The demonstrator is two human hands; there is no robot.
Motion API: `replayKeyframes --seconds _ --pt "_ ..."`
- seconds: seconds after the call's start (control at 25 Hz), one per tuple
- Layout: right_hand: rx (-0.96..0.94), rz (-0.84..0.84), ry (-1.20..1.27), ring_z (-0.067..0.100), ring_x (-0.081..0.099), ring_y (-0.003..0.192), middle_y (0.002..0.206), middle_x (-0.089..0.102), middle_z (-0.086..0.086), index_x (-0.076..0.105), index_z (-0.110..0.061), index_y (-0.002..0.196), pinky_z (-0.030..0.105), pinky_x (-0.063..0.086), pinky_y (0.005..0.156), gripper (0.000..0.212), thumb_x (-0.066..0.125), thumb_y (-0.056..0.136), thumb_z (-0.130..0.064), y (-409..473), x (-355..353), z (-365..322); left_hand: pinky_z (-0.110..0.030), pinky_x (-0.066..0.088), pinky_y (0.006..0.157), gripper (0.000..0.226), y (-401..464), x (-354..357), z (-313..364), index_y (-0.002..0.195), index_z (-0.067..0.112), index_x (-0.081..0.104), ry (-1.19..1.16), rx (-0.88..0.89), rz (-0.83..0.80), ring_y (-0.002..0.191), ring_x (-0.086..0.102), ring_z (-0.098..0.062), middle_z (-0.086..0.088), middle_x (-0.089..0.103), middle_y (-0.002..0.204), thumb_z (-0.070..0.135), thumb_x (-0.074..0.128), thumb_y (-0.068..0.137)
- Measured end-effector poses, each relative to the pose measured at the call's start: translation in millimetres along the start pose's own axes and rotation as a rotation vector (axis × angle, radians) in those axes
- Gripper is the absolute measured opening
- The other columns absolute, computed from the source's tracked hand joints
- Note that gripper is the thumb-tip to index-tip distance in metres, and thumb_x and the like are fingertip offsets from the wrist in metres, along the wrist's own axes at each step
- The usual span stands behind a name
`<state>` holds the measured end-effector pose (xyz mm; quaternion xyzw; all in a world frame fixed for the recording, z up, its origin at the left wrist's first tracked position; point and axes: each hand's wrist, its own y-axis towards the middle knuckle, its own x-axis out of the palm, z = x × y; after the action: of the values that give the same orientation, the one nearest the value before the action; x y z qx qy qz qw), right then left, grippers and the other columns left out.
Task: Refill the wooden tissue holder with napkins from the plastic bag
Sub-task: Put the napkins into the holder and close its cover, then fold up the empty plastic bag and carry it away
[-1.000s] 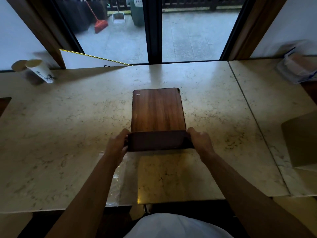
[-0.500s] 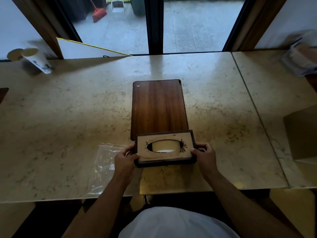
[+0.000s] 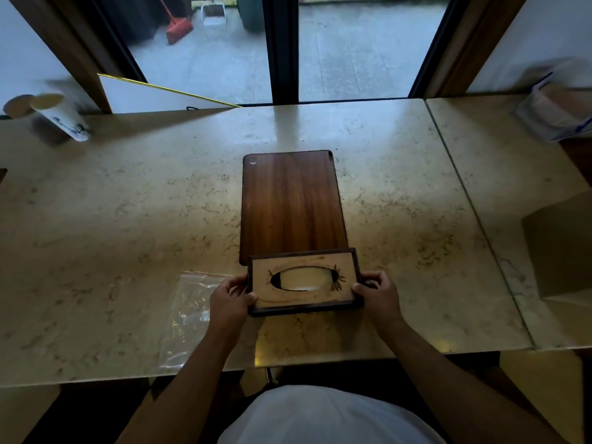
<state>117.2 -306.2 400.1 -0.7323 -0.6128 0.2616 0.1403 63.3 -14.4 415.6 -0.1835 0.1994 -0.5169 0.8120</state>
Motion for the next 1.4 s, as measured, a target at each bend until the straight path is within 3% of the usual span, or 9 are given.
replayKeyframes --seconds 0.16,0.36,0.52,0.68,0.76,0.88,0.96,1.12,1.4 --pt "-0.150 0.054 -0.192 0.016 0.063 0.106 0.115 0.063 0.000 0.055 -0.016 0.117 0.025 0.056 0.080 0.043 0.076 0.081 -0.006 -8 9 -12 -0.025 0.059 0.074 0.042 4 -3 14 0.114 0.013 0.064 0.032 -0.025 -0.012 0.108 0.066 -0.018 -0.004 0.069 0.113 -0.017 0.060 0.084" --pt "-0.483 0.023 -0.500 0.022 0.052 0.121 0.132 0.054 0.008 0.050 -0.014 0.134 0.027 0.044 0.094 0.059 0.074 0.079 -0.012 -16 46 -40 -0.042 0.057 0.093 0.032 9 -25 26 0.114 0.012 0.070 0.042 0.024 0.072 0.105 0.069 -0.024 -0.009 0.073 0.111 0.000 0.071 0.085" --pt "-0.623 -0.124 -0.661 0.022 0.030 0.147 0.161 0.032 0.008 0.044 -0.015 0.144 0.034 0.034 0.115 0.063 0.070 0.087 -0.022 -24 85 -53 -0.032 0.061 0.083 0.024 11 -54 29 0.105 0.014 0.071 -0.084 0.025 0.128 0.099 0.072 -0.024 -0.014 0.072 0.109 -0.001 0.069 0.086" --pt "-0.740 -0.310 -0.693 -0.005 0.046 0.106 0.151 0.041 0.001 0.053 -0.018 0.135 -0.005 0.039 0.082 0.045 0.065 0.092 -0.024 -34 129 -63 -0.042 0.058 0.091 0.022 13 -91 24 0.101 0.011 0.071 -0.146 0.017 0.215 0.097 0.071 -0.030 -0.016 0.072 0.103 -0.005 0.066 0.087" --pt "-0.757 -0.406 -0.709 -0.004 0.048 0.098 0.140 0.050 0.000 0.057 -0.019 0.130 0.004 0.046 0.082 0.038 0.061 0.092 -0.022 -44 153 -68 -0.045 0.057 0.093 0.023 14 -108 19 0.101 0.012 0.072 -0.121 0.009 0.260 0.098 0.070 -0.031 -0.014 0.073 0.100 -0.004 0.066 0.086" --pt "-0.677 -0.501 -0.732 0.008 0.056 0.109 0.129 0.058 0.001 0.059 -0.015 0.130 0.029 0.053 0.094 0.042 0.061 0.089 -0.022 -62 189 -68 -0.038 0.056 0.089 0.028 14 -130 7 0.111 0.011 0.073 0.090 0.002 0.340 0.100 0.070 -0.028 -0.008 0.074 0.100 0.003 0.068 0.085" --pt "-0.614 -0.575 -0.756 0.014 0.062 0.100 0.116 0.062 0.001 0.064 -0.013 0.123 0.024 0.052 0.081 0.039 0.059 0.085 -0.021 -72 207 -68 -0.038 0.055 0.089 0.033 14 -140 -2 0.117 0.010 0.071 0.220 -0.032 0.387 0.099 0.069 -0.027 -0.009 0.074 0.106 0.009 0.068 0.084" --pt "-0.464 -0.667 -0.881 0.006 0.048 0.056 0.070 0.054 -0.005 0.055 -0.023 0.065 0.014 0.032 0.045 0.018 0.055 0.082 -0.017 -81 230 -59 -0.040 0.050 0.096 0.042 16 -151 -19 0.129 0.011 0.063 0.381 -0.148 0.363 0.109 0.064 -0.029 -0.012 0.068 0.122 0.017 0.064 0.087" --pt "-0.131 -0.614 -1.019 0.020 0.071 0.077 0.085 0.071 0.003 0.051 -0.021 0.073 0.030 0.058 0.062 0.022 0.063 0.089 -0.029 -87 248 -38 -0.039 0.049 0.095 0.042 21 -156 -37 0.130 0.011 0.062 0.416 -0.190 0.298 0.105 0.065 -0.032 -0.013 0.068 0.115 0.019 0.061 0.089"
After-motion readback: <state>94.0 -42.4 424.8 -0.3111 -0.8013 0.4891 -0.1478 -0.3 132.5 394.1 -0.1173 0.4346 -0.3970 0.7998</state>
